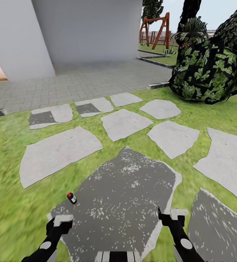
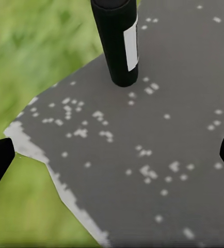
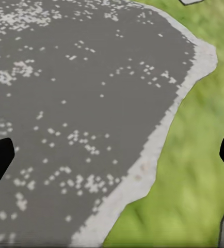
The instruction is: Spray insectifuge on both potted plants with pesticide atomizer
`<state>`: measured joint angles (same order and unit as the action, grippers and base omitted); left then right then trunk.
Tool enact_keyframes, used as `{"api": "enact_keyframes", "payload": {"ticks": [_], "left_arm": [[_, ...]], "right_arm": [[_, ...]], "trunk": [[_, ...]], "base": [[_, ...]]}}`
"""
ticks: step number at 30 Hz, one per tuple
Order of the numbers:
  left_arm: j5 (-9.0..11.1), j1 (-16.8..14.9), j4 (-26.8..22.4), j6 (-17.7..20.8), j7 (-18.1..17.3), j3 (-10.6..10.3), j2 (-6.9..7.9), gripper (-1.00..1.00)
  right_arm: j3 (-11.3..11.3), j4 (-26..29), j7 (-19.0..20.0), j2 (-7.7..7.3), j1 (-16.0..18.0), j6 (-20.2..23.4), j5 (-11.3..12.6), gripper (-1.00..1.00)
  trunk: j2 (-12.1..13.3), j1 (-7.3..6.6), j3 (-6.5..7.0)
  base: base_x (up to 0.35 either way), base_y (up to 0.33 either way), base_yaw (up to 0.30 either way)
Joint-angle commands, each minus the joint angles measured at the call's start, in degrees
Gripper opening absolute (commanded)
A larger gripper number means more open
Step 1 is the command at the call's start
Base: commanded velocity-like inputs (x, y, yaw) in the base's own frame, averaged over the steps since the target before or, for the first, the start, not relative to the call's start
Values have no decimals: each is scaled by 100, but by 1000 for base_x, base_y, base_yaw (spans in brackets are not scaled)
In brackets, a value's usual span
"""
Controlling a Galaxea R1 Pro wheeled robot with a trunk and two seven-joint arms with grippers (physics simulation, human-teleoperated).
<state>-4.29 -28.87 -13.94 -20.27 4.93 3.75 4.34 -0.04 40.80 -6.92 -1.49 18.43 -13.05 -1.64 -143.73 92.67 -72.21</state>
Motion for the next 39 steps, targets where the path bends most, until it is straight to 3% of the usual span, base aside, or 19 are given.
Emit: {"api": "enact_keyframes", "payload": {"ticks": [1,10,22,39], "left_arm": [[-46,-2,6,-21,6,38,-3,100],[-46,-1,6,-21,4,38,-3,100],[-41,-1,2,-17,7,43,4,100],[-37,-1,6,-21,8,45,6,100]], "right_arm": [[3,-3,-20,0,2,-14,-16,100],[-2,-2,-20,0,2,-14,-15,100],[0,-2,-20,0,2,-14,-17,100],[4,-1,-20,0,2,-14,-16,100]], "trunk": [[-3,1,-27],[-15,24,-226],[-15,24,-226],[-15,24,-226]], "base": [[0,0,0],[0,0,0],[27,0,0],[306,0,0]]}}
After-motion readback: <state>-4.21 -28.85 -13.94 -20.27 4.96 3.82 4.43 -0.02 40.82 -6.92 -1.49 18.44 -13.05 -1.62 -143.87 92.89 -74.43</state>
